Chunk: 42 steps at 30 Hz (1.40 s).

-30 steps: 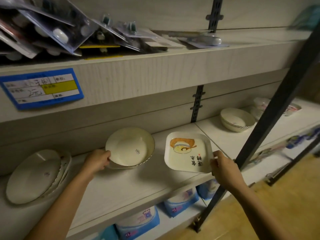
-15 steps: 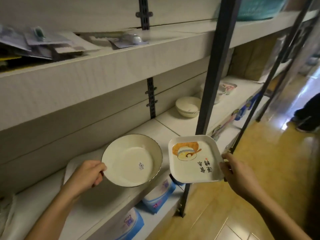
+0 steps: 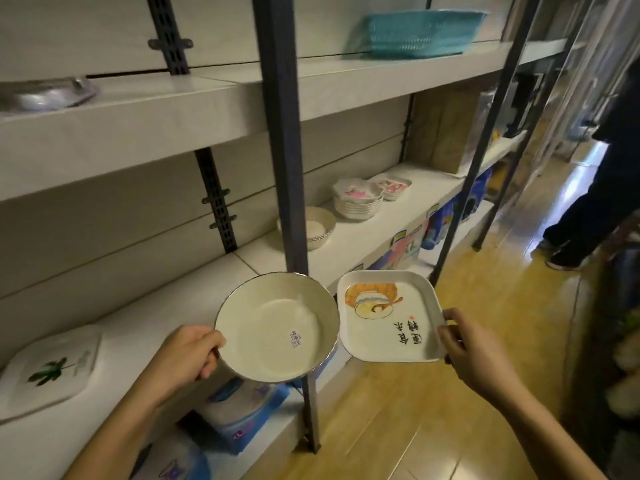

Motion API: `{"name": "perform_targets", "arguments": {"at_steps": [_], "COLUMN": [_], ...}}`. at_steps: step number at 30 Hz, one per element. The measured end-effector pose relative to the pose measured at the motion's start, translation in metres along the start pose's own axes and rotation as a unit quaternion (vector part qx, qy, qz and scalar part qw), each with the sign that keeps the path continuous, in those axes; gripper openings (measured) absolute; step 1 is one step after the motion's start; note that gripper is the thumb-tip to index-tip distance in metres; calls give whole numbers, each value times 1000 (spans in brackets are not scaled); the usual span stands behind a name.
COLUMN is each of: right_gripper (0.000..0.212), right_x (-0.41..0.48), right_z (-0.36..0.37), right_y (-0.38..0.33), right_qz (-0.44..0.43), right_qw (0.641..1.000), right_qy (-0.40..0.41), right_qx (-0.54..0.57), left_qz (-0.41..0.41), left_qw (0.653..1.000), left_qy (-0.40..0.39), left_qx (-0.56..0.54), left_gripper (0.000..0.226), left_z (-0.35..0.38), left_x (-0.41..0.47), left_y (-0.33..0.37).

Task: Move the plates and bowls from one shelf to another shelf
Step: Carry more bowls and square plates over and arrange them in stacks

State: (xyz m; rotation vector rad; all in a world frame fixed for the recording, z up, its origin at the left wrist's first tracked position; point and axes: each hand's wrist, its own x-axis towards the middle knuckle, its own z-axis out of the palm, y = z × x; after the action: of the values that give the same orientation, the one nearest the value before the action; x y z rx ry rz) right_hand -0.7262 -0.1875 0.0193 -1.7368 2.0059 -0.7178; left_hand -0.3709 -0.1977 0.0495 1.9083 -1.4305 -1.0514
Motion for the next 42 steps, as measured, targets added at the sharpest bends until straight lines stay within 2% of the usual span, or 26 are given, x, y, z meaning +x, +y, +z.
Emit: {"name": "perform_targets", "arguments": {"at_steps": [7,15,21,32,37,42], "right_gripper": [12,6,12,26,22,10], "right_x": [44,101,158,325,388,435], "right_z": [-48,-74,-73,-58,-51,-46], "right_y": [72,118,127,104,97,92], "right_qz": [-20,-31,-45,-95,-130,-147], "right_qw": [1000,999,998,988,979,971], "right_qy": [-9,-25,-38,-118,-155,-190], "right_qx": [-12,-14,-23,-19,-26,-6], "left_qz": [-8,-31,-59,-112,-114,-151], "left_qw": [998,994,987,964,954,934], "left_qy": [50,89,100,203,260,309], "left_qx": [-34,-57,-107,-132,-99,-99], "left_gripper": [38,35,35,38,38,36], "left_z": [81,133,162,185,195,192], "left_x": [2,19,50,151,190,227], "left_y": [37,78,100,127,140,142]}}
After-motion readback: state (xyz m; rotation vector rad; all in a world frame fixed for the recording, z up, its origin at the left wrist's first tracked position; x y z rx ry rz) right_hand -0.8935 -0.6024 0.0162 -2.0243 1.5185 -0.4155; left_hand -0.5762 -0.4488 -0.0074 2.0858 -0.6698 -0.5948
